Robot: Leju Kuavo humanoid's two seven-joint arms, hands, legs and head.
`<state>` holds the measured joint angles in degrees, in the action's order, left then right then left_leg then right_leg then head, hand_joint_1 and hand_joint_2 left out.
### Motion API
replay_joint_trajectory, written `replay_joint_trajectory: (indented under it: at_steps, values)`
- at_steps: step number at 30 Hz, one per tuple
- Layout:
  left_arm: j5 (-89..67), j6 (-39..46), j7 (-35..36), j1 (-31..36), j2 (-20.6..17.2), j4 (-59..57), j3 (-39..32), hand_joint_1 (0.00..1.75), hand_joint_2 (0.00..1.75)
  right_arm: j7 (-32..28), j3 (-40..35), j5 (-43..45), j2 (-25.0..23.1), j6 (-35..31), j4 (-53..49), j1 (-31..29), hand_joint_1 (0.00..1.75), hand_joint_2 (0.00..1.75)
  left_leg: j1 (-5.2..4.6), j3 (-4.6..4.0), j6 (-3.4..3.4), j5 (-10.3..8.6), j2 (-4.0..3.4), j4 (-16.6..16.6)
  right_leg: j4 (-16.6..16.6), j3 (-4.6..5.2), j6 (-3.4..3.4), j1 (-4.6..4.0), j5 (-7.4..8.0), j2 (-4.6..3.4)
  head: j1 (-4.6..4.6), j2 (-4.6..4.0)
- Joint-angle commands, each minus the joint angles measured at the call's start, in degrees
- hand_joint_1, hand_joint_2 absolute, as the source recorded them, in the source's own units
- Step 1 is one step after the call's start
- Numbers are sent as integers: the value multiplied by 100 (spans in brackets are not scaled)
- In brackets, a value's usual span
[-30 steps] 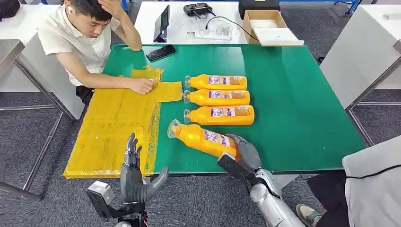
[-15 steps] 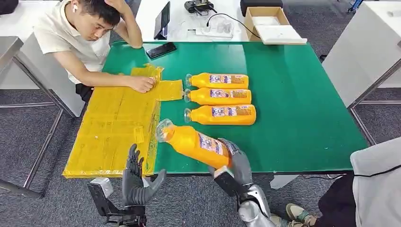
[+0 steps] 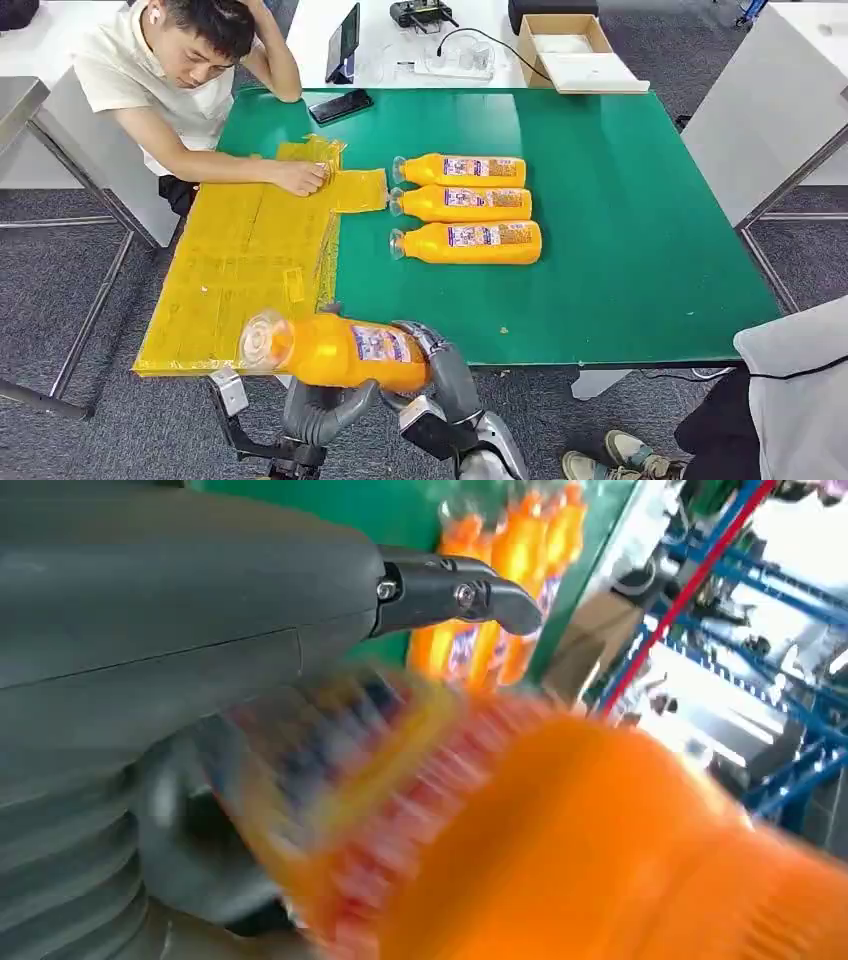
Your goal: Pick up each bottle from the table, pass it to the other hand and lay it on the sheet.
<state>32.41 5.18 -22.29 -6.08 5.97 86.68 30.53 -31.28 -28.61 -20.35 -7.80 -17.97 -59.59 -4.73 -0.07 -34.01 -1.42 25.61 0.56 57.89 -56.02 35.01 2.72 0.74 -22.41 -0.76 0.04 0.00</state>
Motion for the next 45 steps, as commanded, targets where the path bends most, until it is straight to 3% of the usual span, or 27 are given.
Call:
replay_joint_trajectory:
  at_steps: [1,15,16,22,23,24,25,32,36,45]
  values:
    - [-15,-118,11,136,-219,-2,41,0,175,-101,-519,34,-299,122,1046,-403,175,175,5,27,12,9,-18,-7,5,-21,-13,-7,-6,-8,-2,-2]
    - [-143,-188,46,166,-207,-17,-26,0,175,-89,-771,42,-333,241,1372,-525,175,175,4,23,9,7,-5,-6,5,-22,-11,-5,-8,5,-2,0]
    - [-164,-188,61,214,-186,-107,-41,157,175,-86,-821,44,-323,288,1308,-518,175,175,5,22,10,6,-4,-6,4,-21,-12,-6,-8,7,-2,-2]
    - [-164,-188,61,214,-186,-107,-41,157,175,-86,-821,44,-323,288,1308,-518,175,175,5,22,10,6,-4,-6,4,-21,-12,-6,-8,7,-2,-2]
    - [-171,-187,69,220,-178,-125,-50,175,175,-88,-842,44,-314,301,1281,-515,175,175,5,24,11,7,-4,-6,4,-22,-12,-6,-9,7,0,0]
    - [-176,-179,90,240,-155,-173,-74,175,175,-85,-894,48,-298,350,1212,-506,175,175,3,14,7,3,-1,-5,4,-13,-8,-4,-5,7,0,0]
    - [-264,-333,49,274,-43,-204,-273,175,175,-290,-1334,101,-146,476,579,-399,0,0,5,33,13,8,-3,-10,5,-29,-14,-7,-11,10,-2,-2]
    - [-306,-340,-27,210,91,-86,-412,175,175,-433,-1350,176,-141,297,596,-405,0,0,6,28,10,9,2,-4,3,-26,-12,-8,-14,18,0,-2]
    - [-534,-96,-207,137,86,82,-614,175,175,-722,-1121,328,-116,-228,436,-193,0,0,7,30,11,13,2,-1,0,-29,-13,-9,-18,18,0,-2]
    - [-522,-110,-199,125,67,104,-635,175,175,-722,-1124,329,-91,-222,403,-179,0,0,2,12,6,2,-2,-4,3,-8,-7,-3,-5,9,0,0]
